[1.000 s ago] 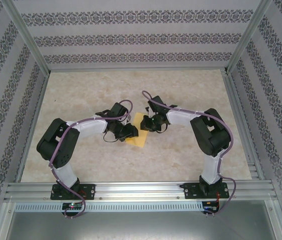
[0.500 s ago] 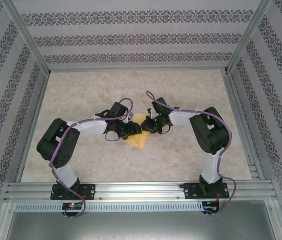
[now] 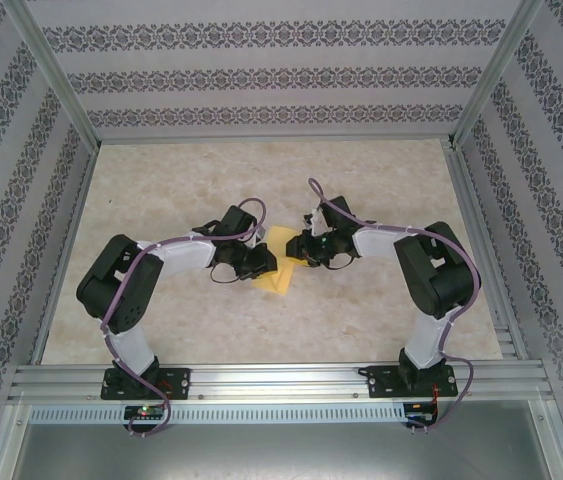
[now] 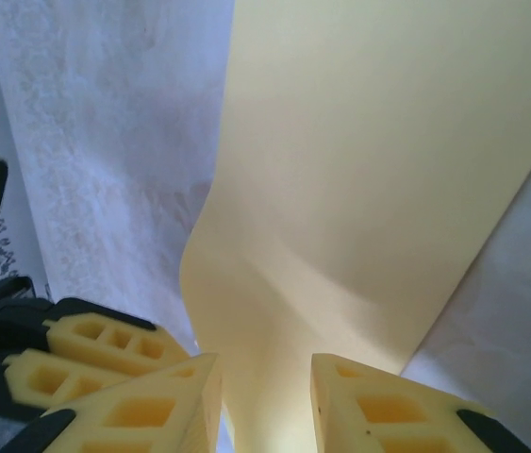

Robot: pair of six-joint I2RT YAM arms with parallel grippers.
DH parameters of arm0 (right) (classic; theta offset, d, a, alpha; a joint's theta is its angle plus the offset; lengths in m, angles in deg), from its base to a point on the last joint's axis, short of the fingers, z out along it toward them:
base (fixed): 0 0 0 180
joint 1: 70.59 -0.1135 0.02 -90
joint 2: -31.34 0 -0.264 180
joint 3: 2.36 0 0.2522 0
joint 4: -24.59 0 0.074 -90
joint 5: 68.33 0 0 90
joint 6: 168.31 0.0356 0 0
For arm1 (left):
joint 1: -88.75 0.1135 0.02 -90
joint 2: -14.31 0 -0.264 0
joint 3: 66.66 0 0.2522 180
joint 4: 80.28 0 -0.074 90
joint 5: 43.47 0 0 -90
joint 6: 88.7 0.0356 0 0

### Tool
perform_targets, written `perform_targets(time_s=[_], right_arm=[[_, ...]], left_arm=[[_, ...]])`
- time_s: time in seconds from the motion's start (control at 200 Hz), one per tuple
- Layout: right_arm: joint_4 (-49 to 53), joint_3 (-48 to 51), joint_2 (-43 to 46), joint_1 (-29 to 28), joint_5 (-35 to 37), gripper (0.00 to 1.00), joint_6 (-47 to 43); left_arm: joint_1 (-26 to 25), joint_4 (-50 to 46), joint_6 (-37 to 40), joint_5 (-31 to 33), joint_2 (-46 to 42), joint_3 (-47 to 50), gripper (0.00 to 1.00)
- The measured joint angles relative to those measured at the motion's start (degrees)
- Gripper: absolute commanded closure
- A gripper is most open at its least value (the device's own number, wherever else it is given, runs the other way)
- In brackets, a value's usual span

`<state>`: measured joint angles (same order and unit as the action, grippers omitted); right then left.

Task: Fold a paper plane with a square sheet of paper (pick it up from the middle)
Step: Fold the triangle a second time at the center of the table.

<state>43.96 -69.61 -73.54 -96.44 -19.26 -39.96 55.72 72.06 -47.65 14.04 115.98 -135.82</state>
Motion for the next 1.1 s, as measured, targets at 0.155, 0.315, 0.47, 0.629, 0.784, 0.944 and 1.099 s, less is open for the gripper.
perform_targets(time_s=[0.155, 0.315, 0.47, 0.629, 0.784, 0.944, 1.099], right_arm=[[-1.25, 0.46, 0.0, -0.28, -1.79, 0.69, 0.22], [-1.75, 0.46, -0.02, -1.57, -2.75, 0.71, 0.2], [-1.75, 0.46, -0.07, -2.29, -2.93, 0.72, 0.13], [-0.74, 0.44, -0.07, -2.29, -2.93, 0.73, -0.92], [0.09, 0.44, -0.09, -2.69, -2.93, 0.8, -1.79], [0.46, 0.24, -0.85, -3.32, -2.93, 0.91, -2.32], [1.84, -0.07, -1.03, -3.3, -1.79, 0.96, -3.17]], left_arm=[[0.0, 0.0, -0.02, 0.0, 0.24, 0.0, 0.9], [0.0, 0.0, -0.02, 0.22, 0.24, 0.0, 0.9], [0.0, 0.0, -0.02, 0.22, 0.24, 0.0, 0.91], [0.0, 0.0, -0.02, 0.22, 0.24, 0.0, 0.93], [0.0, 0.0, -0.02, 0.22, 0.24, 0.0, 0.94], [0.0, 0.0, -0.02, 0.22, 0.24, 0.0, 0.94], [0.0, 0.02, -0.02, 0.2, 0.24, 0.0, 0.92]])
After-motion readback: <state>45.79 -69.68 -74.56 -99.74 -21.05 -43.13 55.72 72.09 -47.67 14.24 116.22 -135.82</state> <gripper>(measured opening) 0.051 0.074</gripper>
